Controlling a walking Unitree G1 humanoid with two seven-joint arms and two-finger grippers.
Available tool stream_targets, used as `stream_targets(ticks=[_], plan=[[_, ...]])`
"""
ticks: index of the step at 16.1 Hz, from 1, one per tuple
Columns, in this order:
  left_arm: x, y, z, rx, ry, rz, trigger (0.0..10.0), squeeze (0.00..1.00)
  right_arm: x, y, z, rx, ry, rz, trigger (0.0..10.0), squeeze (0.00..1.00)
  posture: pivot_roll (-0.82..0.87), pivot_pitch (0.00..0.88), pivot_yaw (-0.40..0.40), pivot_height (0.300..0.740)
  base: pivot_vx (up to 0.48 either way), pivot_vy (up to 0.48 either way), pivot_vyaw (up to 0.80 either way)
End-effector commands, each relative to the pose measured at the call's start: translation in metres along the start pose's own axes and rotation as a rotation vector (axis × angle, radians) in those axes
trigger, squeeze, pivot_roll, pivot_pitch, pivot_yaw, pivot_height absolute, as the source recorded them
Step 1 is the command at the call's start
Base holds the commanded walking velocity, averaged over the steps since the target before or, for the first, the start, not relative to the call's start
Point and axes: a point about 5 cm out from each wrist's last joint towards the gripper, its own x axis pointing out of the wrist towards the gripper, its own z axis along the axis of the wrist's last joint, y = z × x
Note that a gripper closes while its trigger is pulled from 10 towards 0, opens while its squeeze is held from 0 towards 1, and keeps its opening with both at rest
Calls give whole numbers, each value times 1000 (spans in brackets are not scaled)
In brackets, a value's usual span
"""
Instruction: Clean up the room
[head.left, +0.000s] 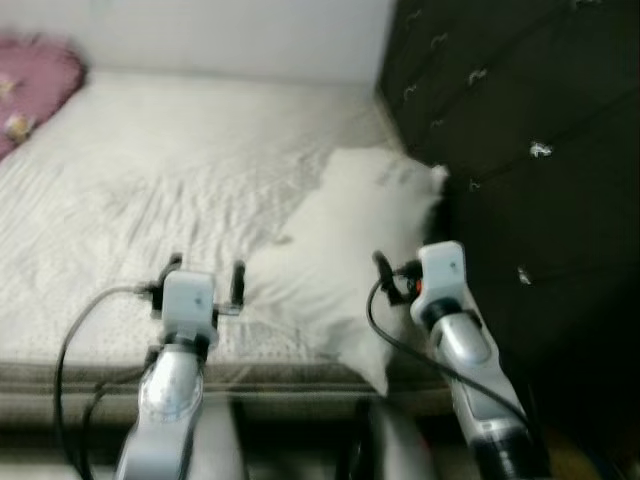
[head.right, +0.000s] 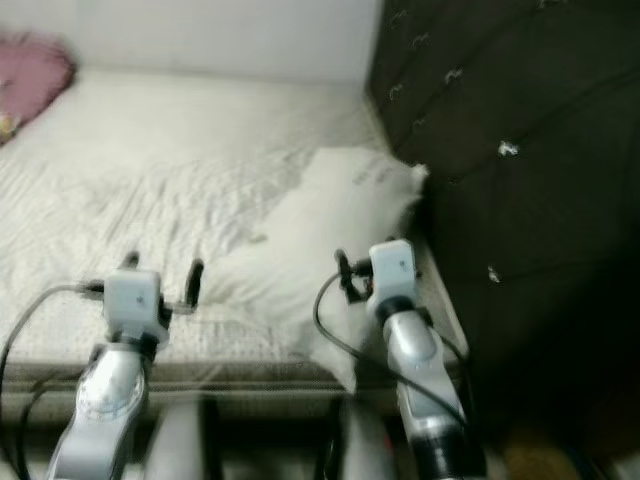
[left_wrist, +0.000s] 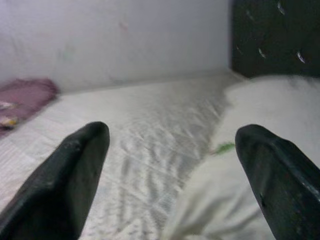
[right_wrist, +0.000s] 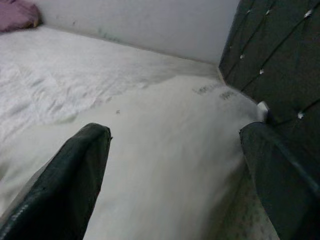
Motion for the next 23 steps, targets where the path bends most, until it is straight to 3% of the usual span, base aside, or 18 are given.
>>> stream_targets(ticks=[1,8,21,23], plan=[[-7,3,-7,0,32,11,10000,0,8,6,10,-6,-30,29,10000,0,5,0,-67,610,0,0,0],[-8,1,-6,-30,29,-9,10000,0,8,5,9,-12,-25,32,10000,0,8,0,-77,610,0,0,0],[-8,0,-6,-34,34,-22,10000,0,8,4,10,-11,-20,23,10000,0,2,0,-75,610,374,0,0],[-7,1,-8,-20,47,-12,10000,0,9,3,9,-5,-10,18,10000,0,2,0,-74,610,0,0,-675]])
